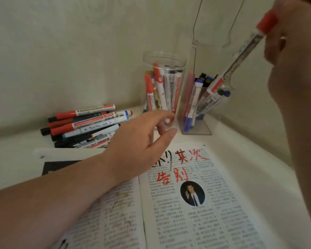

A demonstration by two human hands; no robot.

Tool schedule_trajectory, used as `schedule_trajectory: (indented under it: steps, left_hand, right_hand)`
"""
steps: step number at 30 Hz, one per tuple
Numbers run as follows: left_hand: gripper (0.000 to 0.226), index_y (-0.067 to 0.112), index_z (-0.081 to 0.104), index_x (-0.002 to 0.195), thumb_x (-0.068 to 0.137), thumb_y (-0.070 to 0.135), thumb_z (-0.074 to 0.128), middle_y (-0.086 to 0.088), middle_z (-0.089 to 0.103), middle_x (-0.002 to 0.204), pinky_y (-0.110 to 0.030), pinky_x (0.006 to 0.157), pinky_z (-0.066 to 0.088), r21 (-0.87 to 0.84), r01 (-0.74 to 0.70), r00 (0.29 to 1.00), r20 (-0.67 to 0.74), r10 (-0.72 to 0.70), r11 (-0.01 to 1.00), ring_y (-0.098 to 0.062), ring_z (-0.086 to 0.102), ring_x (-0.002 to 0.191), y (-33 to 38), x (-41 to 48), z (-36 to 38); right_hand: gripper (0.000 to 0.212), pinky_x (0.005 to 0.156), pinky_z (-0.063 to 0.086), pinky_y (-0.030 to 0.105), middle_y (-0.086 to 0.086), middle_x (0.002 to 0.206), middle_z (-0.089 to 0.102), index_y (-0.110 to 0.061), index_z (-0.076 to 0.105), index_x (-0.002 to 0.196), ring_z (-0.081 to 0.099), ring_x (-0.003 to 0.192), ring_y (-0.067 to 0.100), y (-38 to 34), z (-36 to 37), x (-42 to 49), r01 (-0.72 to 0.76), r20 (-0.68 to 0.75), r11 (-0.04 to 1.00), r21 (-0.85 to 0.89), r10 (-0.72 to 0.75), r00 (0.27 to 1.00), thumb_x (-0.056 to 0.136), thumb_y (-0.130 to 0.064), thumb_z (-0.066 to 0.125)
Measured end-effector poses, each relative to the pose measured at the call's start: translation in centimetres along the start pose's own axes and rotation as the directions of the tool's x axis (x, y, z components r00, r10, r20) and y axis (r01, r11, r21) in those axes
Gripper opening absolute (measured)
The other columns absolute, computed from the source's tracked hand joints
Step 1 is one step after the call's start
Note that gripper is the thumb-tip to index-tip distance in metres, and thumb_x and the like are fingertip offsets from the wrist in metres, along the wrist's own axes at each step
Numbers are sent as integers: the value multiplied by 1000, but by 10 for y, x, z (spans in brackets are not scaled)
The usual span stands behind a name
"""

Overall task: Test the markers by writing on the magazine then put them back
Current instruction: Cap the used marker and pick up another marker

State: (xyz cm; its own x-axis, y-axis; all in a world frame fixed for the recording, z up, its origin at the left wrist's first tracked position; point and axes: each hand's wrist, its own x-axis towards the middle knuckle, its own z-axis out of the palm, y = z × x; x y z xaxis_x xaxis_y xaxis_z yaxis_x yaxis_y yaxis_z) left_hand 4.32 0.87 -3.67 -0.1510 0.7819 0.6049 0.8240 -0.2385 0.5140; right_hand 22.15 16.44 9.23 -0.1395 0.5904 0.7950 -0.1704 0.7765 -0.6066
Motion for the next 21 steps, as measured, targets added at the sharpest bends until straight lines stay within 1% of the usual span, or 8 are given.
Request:
schedule_trajectory:
  steps: [2, 4, 7, 9, 11, 15, 18, 21]
  left_hand:
    - [34, 39, 47, 131, 98, 35, 54, 23, 57, 99, -21, 57, 45, -57, -11, 1000, -2, 11, 998, -15, 58, 64, 1, 0, 0]
    - [44, 40, 39, 135, 98, 24, 57, 22, 55, 104, -20, 58, 45, -65, -28, 1000, 13, 29, 998, -16, 57, 65, -1, -1, 2]
    - [57, 42, 36, 139, 94, 24, 66, 21, 55, 107, -15, 59, 42, -42, -38, 998, 52, 40, 998, -18, 58, 68, -5, 1, 3]
    - [52, 43, 40, 138, 94, 35, 66, 18, 57, 107, -23, 59, 48, -114, -55, 998, 35, 59, 992, -19, 60, 69, -3, 3, 2]
    - [42, 34, 47, 136, 97, 34, 62, 14, 62, 108, -27, 67, 52, -178, -136, 991, -21, 135, 975, -14, 64, 79, 1, 2, 0]
    - [24, 11, 56, 122, 99, 17, 56, 17, 57, 108, -9, 81, 44, -202, -265, 962, -119, 245, 943, 11, 59, 90, 3, 2, -3]
    - [16, 10, 60, 113, 100, 17, 53, 6, 60, 103, -14, 85, 44, -193, -235, 968, -130, 213, 953, 1, 60, 94, 2, 6, 2]
    - [20, 7, 58, 105, 103, 23, 47, 2, 62, 96, -18, 75, 47, -217, -139, 985, -132, 112, 966, -5, 62, 84, 1, 8, 5]
  right_hand:
    - [13, 44, 36, 25, 0, 74, 60, -13, 58, 98, 54, 55, 17, 9, 10, -21, -112, 13, 981, 159, 112, 994, 87, -11, 64]
    - [13, 41, 37, 22, 5, 67, 58, -12, 60, 96, 53, 49, 19, 20, 24, -45, -309, 74, 902, 301, 301, 951, 90, 0, 62]
    - [9, 40, 48, 23, 9, 69, 64, -9, 62, 99, 64, 53, 18, 31, 38, -75, -602, 265, 701, 382, 541, 798, 96, -1, 61]
    - [9, 45, 55, 23, 11, 71, 67, -4, 59, 102, 69, 56, 18, 33, 39, -86, -701, 381, 588, 403, 589, 713, 94, -2, 62]
    - [17, 49, 57, 22, 13, 72, 70, -1, 57, 100, 71, 59, 21, 31, 41, -91, -736, 471, 540, 409, 566, 676, 87, -5, 66]
    - [18, 55, 59, 28, 12, 73, 72, -4, 57, 89, 71, 63, 22, 33, 39, -92, -733, 593, 590, 338, 472, 653, 82, -14, 70]
    - [23, 51, 53, 32, 11, 74, 72, -9, 64, 80, 65, 61, 22, 47, 32, -94, -576, 639, 817, 4, 441, 630, 83, -31, 72]
    - [16, 53, 50, 26, 12, 83, 73, -14, 72, 84, 64, 63, 17, 56, 32, -97, -370, 673, 904, -215, 412, 615, 93, -27, 70]
